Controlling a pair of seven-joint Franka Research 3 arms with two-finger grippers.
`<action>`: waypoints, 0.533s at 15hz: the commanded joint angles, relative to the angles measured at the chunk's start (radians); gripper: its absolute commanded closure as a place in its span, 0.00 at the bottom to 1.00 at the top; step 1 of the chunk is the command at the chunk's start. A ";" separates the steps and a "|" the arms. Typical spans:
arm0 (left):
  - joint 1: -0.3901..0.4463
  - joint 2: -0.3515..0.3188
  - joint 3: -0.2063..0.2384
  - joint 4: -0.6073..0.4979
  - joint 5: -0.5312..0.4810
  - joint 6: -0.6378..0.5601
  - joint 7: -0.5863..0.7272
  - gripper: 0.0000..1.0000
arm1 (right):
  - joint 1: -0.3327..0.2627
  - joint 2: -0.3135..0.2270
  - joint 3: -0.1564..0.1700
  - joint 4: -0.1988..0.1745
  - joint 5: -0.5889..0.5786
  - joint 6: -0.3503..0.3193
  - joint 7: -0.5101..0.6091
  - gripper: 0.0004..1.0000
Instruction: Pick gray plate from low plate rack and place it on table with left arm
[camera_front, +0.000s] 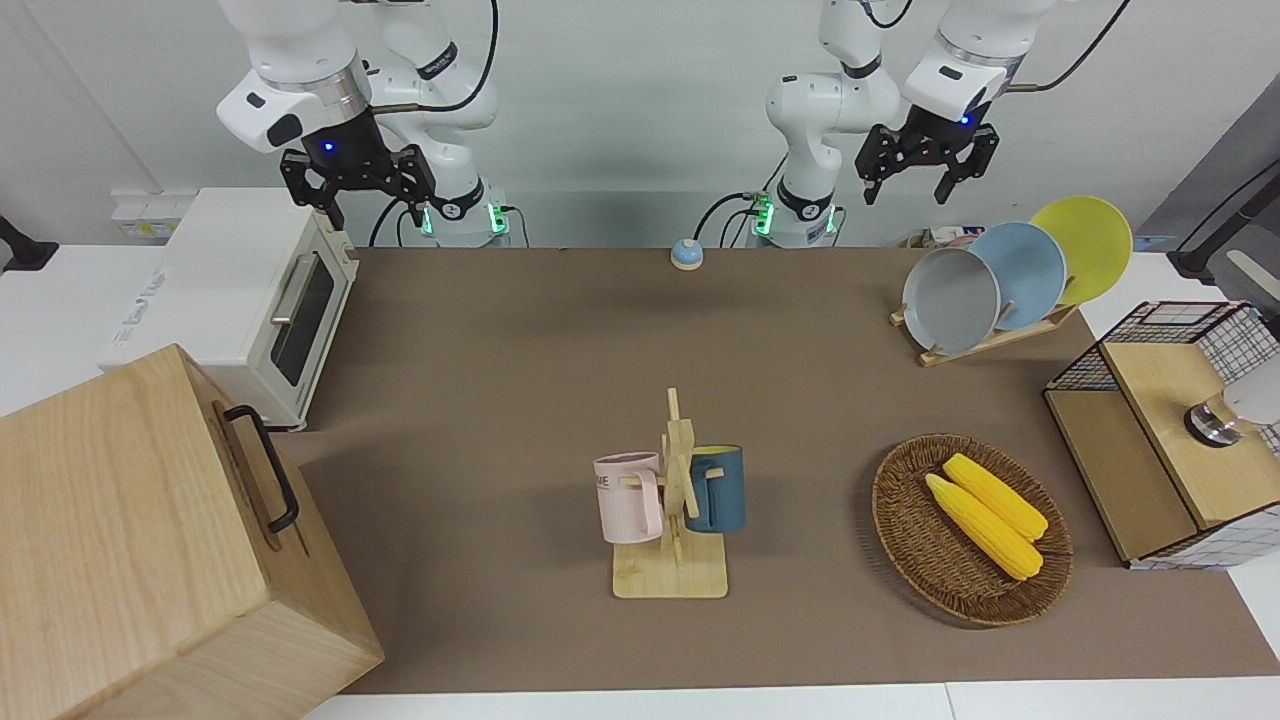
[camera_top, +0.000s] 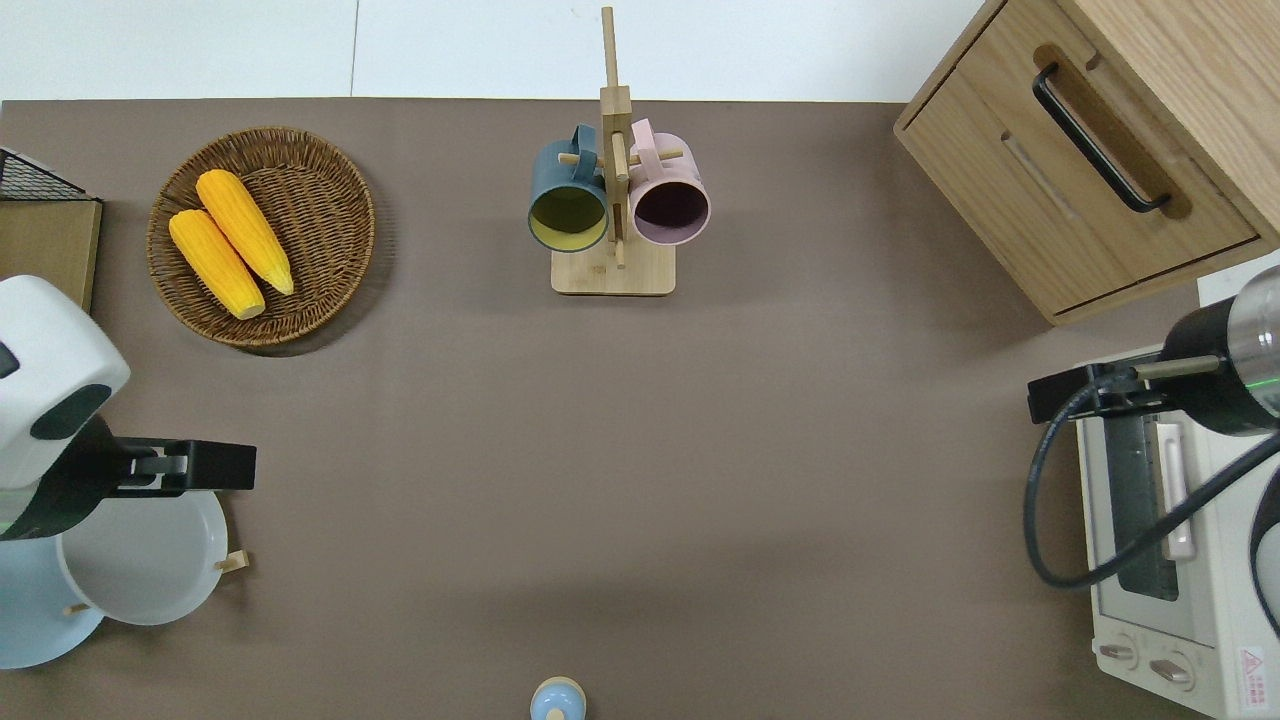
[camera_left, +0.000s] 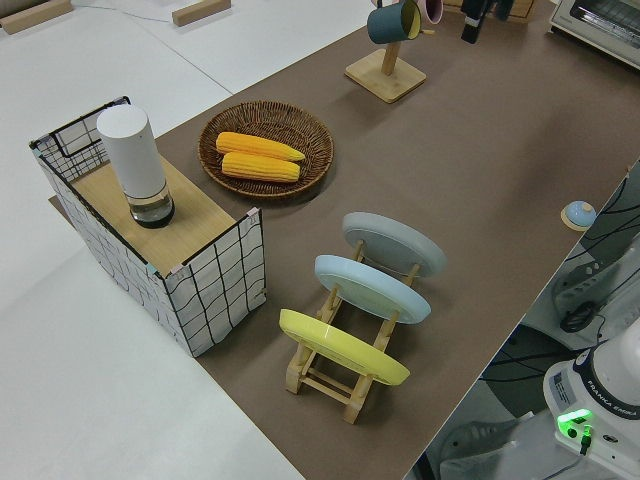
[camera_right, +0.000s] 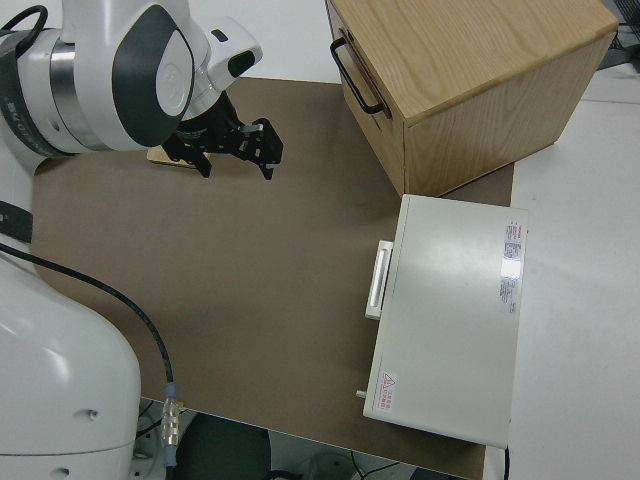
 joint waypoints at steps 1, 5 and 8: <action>-0.004 -0.001 0.002 0.000 0.010 0.010 -0.010 0.00 | -0.007 -0.002 0.007 0.006 0.006 -0.014 -0.001 0.01; -0.003 -0.001 0.035 -0.002 -0.002 0.024 -0.009 0.00 | -0.007 -0.002 0.005 0.006 0.006 -0.014 0.000 0.01; -0.003 -0.004 0.083 -0.006 -0.010 0.032 -0.009 0.00 | -0.007 -0.002 0.007 0.006 0.006 -0.014 0.000 0.01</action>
